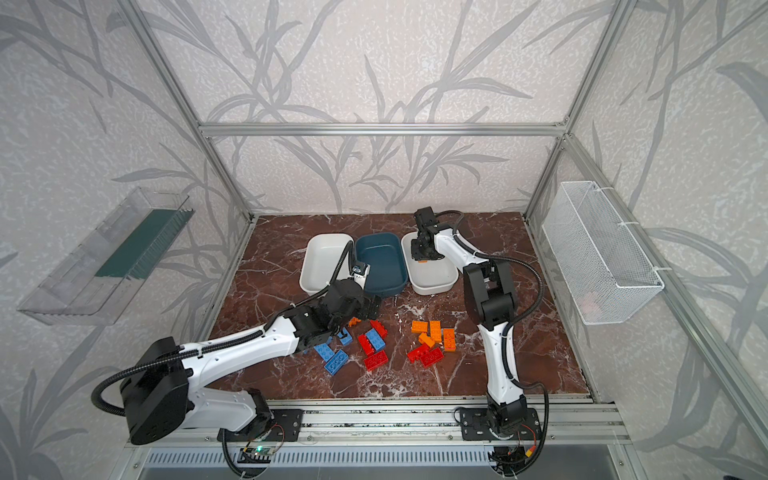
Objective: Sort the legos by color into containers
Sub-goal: 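Carry the orange brick with the right gripper into the white tub beside the teal tub, then release the brick and return the right gripper to the orange bricks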
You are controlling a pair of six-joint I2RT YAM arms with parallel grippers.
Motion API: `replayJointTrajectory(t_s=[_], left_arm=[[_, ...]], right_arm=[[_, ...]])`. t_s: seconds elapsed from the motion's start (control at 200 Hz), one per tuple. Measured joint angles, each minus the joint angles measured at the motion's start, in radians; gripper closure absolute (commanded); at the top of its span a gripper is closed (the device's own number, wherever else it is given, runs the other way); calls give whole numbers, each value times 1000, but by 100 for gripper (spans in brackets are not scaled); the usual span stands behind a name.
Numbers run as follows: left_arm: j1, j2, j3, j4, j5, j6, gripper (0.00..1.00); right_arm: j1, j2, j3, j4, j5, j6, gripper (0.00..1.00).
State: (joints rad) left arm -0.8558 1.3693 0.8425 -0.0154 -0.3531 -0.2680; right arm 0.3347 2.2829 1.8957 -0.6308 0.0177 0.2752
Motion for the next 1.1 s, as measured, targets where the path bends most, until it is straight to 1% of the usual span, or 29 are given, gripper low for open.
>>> replayJointTrajectory(t_s=[0.045, 0.05, 0.065, 0.09, 0.145, 0.23, 0.31, 0.38, 0.515, 0.61, 0.73, 0.835, 1.0, 1.1], left_arm=[[5, 10, 9, -2, 6, 3, 1], [5, 10, 10, -2, 7, 3, 1], [5, 13, 11, -2, 8, 3, 1], [6, 16, 14, -4, 10, 3, 1], [6, 21, 23, -13, 15, 3, 1], [6, 21, 26, -23, 22, 0, 1], [6, 16, 26, -33, 33, -10, 1], [6, 1, 25, -42, 45, -24, 1], [-10, -73, 11, -55, 64, -51, 1], [-61, -138, -21, -60, 69, -67, 1], [-154, -201, -72, -61, 68, -86, 1], [-229, -244, -122, -63, 66, -111, 1], [-304, -295, -194, -59, 44, -151, 1], [-336, -317, -222, -58, 26, -170, 1]], right_arm=[[-6, 43, 47, -12, -2, -1, 66], [-7, 48, 51, -13, -2, -2, 64], [-9, 58, 63, -18, -2, -2, 62], [-13, 77, 83, -27, -2, -5, 55], [-18, 102, 115, -46, -2, -7, 47], [-23, 106, 122, -62, -3, -14, 41], [-26, 81, 95, -55, -4, -17, 40], [-27, 11, 11, -43, -6, -16, 40], [-27, -202, -188, -32, -9, -10, 40], [-24, -383, -348, -11, -10, 3, 40], [-15, -623, -585, 22, -8, 27, 41], [-4, -789, -788, 21, -3, 53, 41], [27, -963, -1059, 13, -1, 108, 41], [54, -1027, -1148, 9, -1, 142, 41]])
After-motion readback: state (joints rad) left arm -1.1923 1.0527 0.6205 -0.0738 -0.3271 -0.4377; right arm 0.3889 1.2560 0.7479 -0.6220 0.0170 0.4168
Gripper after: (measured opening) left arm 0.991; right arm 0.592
